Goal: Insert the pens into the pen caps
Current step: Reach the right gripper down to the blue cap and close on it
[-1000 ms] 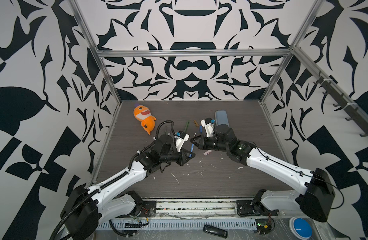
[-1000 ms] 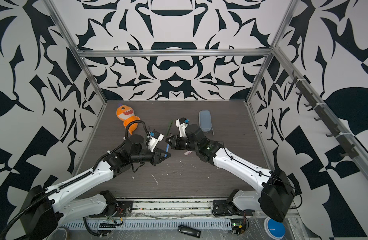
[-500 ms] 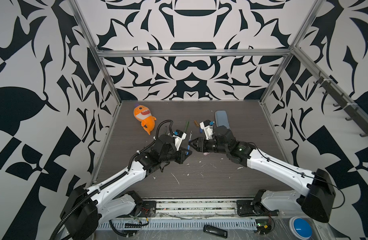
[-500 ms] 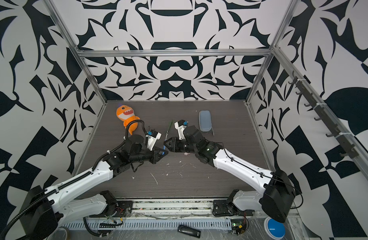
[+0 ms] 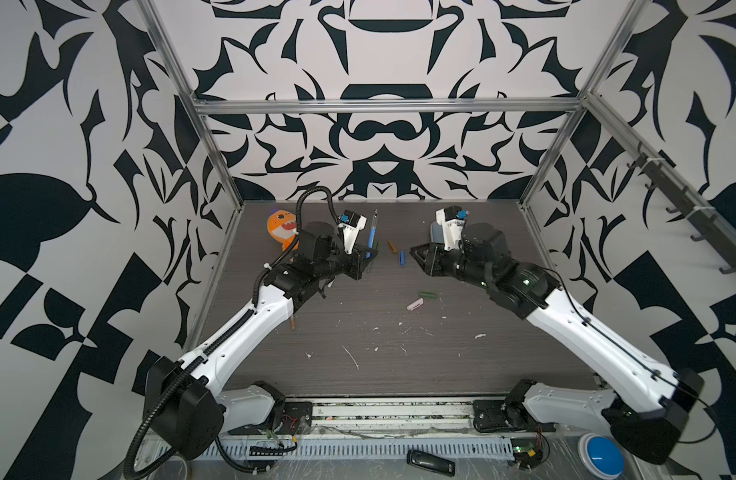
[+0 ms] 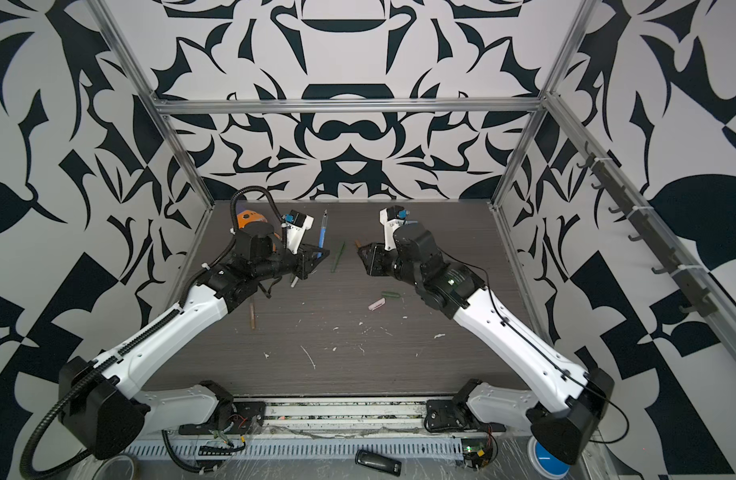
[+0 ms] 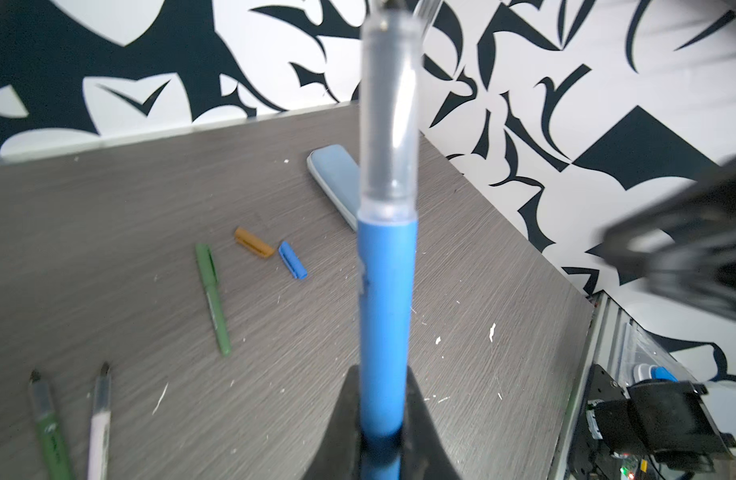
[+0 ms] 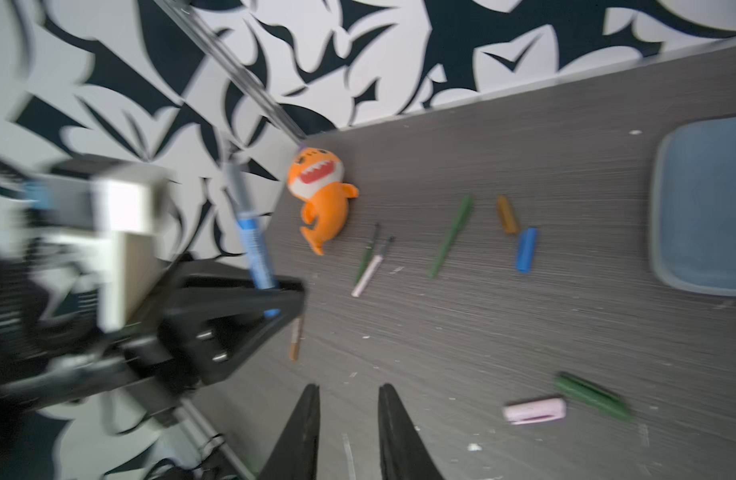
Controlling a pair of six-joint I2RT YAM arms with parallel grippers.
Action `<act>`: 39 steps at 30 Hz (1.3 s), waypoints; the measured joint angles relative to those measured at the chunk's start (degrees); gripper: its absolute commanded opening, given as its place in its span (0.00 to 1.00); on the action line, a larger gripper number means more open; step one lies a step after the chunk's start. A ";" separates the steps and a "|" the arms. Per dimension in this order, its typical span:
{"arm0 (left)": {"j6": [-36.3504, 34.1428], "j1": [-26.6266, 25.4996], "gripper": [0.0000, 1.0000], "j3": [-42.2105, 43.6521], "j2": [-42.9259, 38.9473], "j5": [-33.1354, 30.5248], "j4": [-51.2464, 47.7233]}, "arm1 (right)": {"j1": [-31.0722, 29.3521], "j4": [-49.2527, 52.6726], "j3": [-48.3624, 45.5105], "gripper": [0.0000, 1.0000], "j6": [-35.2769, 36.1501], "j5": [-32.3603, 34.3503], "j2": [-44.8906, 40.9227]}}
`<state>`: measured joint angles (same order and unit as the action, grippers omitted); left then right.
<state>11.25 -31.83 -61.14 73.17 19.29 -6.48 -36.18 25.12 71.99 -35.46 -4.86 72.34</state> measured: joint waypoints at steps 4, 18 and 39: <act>-0.83 0.00 0.00 1.01 1.92 4.26 4.04 | 5.95 1.70 0.24 0.12 1.70 -1.64 13.09; 0.35 -1.46 0.00 4.79 -5.51 12.85 10.56 | 8.09 8.57 27.56 0.30 8.46 -0.04 47.93; -0.35 -3.21 0.00 6.21 -7.89 15.63 11.82 | 9.18 16.06 44.00 0.23 12.15 5.14 61.79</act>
<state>10.90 -35.05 -54.94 65.28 34.92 5.34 -27.00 41.19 115.98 -23.31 0.27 134.13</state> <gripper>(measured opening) 0.137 0.227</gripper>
